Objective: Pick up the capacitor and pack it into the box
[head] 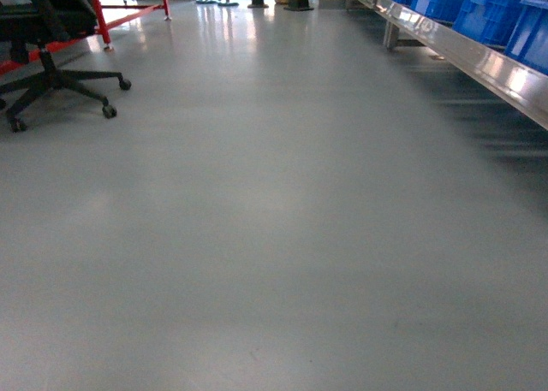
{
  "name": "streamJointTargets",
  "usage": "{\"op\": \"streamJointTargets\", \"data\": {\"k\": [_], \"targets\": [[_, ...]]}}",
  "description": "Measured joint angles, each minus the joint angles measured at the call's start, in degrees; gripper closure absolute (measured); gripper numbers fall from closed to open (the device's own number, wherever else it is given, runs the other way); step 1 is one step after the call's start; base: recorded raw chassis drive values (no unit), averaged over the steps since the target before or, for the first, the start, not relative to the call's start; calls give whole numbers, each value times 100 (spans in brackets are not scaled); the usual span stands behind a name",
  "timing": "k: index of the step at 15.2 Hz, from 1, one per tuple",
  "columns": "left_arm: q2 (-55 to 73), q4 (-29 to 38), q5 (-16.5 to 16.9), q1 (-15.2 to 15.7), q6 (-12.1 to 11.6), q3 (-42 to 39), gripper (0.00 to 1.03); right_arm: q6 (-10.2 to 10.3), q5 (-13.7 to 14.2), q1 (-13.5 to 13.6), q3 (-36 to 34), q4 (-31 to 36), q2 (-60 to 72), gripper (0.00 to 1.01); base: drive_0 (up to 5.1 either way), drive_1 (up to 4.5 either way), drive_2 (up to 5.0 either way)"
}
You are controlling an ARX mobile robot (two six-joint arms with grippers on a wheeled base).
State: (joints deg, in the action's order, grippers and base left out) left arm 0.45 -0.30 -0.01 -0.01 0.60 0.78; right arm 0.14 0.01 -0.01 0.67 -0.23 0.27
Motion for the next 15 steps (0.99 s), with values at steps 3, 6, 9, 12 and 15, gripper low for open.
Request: {"op": "streamJointTargets", "data": {"k": [3, 6, 9, 12, 15], "targets": [[0, -13, -7, 0, 0, 0, 58, 0, -2, 0, 0, 0, 0, 3, -486, 259, 259], [0, -2, -4, 0, 0, 0, 58, 0, 0, 0, 0, 11, 0, 3, -493, 253, 253], [0, 0, 0, 0, 0, 0, 58, 0, -4, 0, 0, -7, 0, 3, -503, 243, 243], [0, -17, 0, 0, 0, 0, 58, 0, 0, 0, 0, -24, 0, 3, -506, 239, 239], [0, 0, 0, 0, 0, 0, 58, 0, 0, 0, 0, -13, 0, 3, -510, 235, 235]]}}
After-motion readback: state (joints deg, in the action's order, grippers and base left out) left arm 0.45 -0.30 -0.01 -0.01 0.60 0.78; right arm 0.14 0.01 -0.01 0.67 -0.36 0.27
